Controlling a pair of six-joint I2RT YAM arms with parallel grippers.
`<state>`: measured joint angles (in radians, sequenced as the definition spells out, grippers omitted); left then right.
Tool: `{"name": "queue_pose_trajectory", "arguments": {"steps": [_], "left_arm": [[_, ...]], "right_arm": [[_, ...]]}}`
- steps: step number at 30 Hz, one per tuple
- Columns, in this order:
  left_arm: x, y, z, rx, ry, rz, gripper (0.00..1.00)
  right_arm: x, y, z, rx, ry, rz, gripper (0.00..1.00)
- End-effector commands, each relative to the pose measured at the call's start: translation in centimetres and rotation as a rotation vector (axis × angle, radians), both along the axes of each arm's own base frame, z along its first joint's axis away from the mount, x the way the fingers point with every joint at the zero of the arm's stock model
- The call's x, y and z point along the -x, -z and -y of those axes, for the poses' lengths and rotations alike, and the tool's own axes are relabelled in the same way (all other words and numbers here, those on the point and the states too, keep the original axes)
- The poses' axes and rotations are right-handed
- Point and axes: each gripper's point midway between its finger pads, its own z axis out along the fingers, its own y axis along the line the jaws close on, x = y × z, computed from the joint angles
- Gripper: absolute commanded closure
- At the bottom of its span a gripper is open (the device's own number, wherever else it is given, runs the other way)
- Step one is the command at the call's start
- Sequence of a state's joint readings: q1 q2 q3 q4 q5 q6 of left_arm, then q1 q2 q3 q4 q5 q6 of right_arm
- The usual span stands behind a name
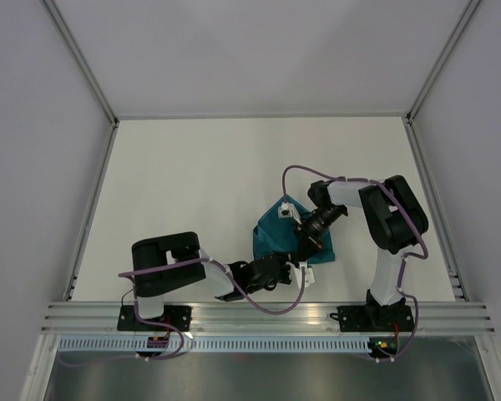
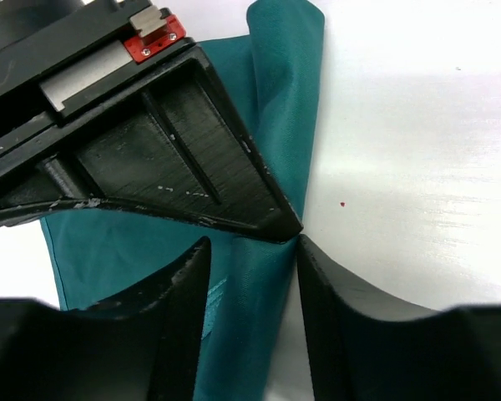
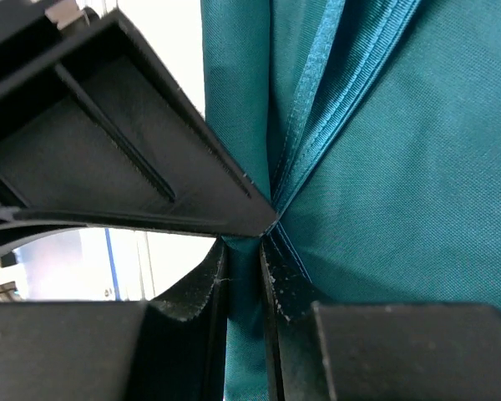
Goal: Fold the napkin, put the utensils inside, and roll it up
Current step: Roll the napkin with the utensil
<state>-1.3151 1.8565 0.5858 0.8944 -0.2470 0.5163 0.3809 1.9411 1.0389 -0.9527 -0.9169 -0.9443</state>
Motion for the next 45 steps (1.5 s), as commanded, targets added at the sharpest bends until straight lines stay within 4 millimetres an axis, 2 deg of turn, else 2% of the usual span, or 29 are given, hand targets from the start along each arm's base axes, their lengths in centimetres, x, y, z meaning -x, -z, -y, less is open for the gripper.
{"name": "queue_pose_trajectory", "arguments": {"steps": [1,5,10,14,16,17,20,22,28,33,35,36,38,39,40,45], "left_arm": [[1.3,3.0,-0.6,-0.104,0.048,-0.073,0.52],[2.1,4.2,-1.0,-0.123,0.047,-0.145,0.66],[3.0,5.3,-1.2,-0.152,0.069,-0.248,0.79],[3.4,5.7,-1.4,-0.148,0.070,-0.324,0.91],[3.9,5.9,-1.4,-0.151,0.088,-0.365,0.94],[3.9,6.0,-1.5,-0.144,0.079,-0.389,0.97],[4.4,6.1,-1.7,-0.140,0.091,-0.467,0.98],[4.6,6.1,-1.7,-0.132,0.105,-0.514,0.98],[4.9,5.7,-2.0,-0.090,0.125,-0.651,0.98],[5.5,5.1,-2.3,-0.031,0.147,-0.843,0.98],[4.7,4.9,-2.6,-0.005,0.131,-0.894,0.98],[5.1,5.0,-2.8,0.001,0.137,-0.957,0.98],[4.2,4.8,-2.8,0.021,0.109,-1.012,0.98],[4.7,5.5,-3.3,-0.011,0.105,-1.071,0.98],[3.7,5.1,-2.9,0.002,0.095,-1.086,0.98],[3.3,4.7,-2.4,0.044,0.113,-1.205,0.98]], "right_arm": [[-1.3,3.9,2.2,0.126,-0.074,0.096,0.91],[-1.7,3.9,2.2,0.127,-0.066,0.082,0.91],[-2.2,3.8,1.9,0.127,-0.052,0.095,0.90],[-2.8,3.2,1.7,0.120,-0.039,0.125,0.81],[-3.0,2.9,1.6,0.116,-0.035,0.139,0.75],[-3.2,2.3,1.5,0.103,-0.028,0.153,0.68],[-3.7,0.8,1.3,0.078,-0.014,0.194,0.54],[-4.1,-0.3,1.1,0.054,0.005,0.216,0.50],[-7.3,-4.9,1.7,-0.018,0.125,0.383,0.47],[-9.8,-7.1,2.9,-0.048,0.230,0.574,0.46],[-9.1,-7.6,3.5,-0.046,0.248,0.650,0.45],[-9.5,-8.0,3.5,-0.058,0.250,0.705,0.45],[-8.4,-8.2,3.9,-0.068,0.241,0.751,0.42],[-7.9,-7.9,4.1,-0.067,0.222,0.766,0.42],[-7.6,-8.2,4.2,-0.074,0.213,0.788,0.42],[-5.4,-6.8,4.5,-0.087,0.146,0.792,0.42]]}}
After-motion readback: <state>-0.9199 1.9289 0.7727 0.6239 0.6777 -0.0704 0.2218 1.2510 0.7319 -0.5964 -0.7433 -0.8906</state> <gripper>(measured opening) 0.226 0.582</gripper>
